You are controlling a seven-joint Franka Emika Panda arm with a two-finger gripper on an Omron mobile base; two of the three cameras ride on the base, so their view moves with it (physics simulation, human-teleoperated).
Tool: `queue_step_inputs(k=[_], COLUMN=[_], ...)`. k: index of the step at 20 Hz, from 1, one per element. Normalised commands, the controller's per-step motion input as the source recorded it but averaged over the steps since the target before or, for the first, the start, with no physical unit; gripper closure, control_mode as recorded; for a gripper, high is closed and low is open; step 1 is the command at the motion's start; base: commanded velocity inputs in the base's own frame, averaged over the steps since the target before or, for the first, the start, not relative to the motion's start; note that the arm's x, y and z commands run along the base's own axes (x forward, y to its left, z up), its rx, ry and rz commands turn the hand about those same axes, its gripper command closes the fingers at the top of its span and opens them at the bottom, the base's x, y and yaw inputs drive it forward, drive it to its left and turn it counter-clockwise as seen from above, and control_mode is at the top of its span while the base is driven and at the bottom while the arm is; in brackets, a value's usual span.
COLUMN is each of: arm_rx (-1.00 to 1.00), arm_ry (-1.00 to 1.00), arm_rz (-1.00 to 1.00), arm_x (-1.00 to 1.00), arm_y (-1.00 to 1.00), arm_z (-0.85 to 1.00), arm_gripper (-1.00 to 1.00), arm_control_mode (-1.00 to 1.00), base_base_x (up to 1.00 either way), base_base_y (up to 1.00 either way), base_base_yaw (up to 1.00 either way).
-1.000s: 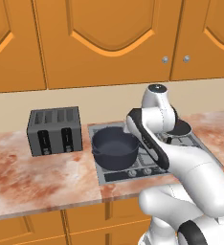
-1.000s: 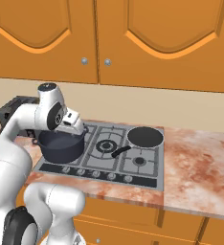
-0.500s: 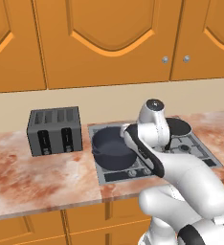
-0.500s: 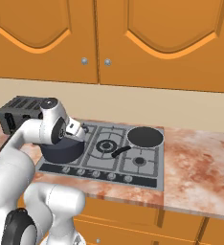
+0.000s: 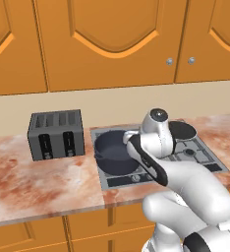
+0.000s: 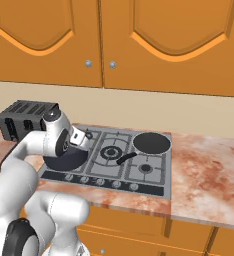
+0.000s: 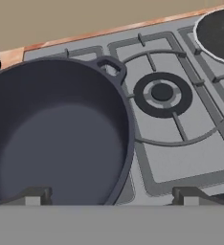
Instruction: Move the pot and pan from the stove into the sink.
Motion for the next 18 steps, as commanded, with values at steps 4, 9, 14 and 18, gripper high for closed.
queue_step_inputs(k=[4, 9, 14, 18], arm_rx=[0.04, 0.01, 0.00, 0.00], arm_ry=[0.03, 0.01, 0.00, 0.00], arm_rz=[0.00, 0.00, 0.00, 0.00], arm_x=[0.13, 0.07, 0.01, 0.02], arm_y=[-0.20, -0.07, 0.00, 0.00], arm_z=[-0.18, -0.06, -0.09, -0.22], arm_gripper=[-1.00, -1.00, -1.00, -1.00], arm_control_mode=[-1.00, -1.00, -1.00, -1.00], base_base_x=[0.00, 0.00, 0.00, 0.00], base_base_y=[0.00, 0.00, 0.00, 0.00], base_base_yaw=[0.00, 0.00, 0.00, 0.00])
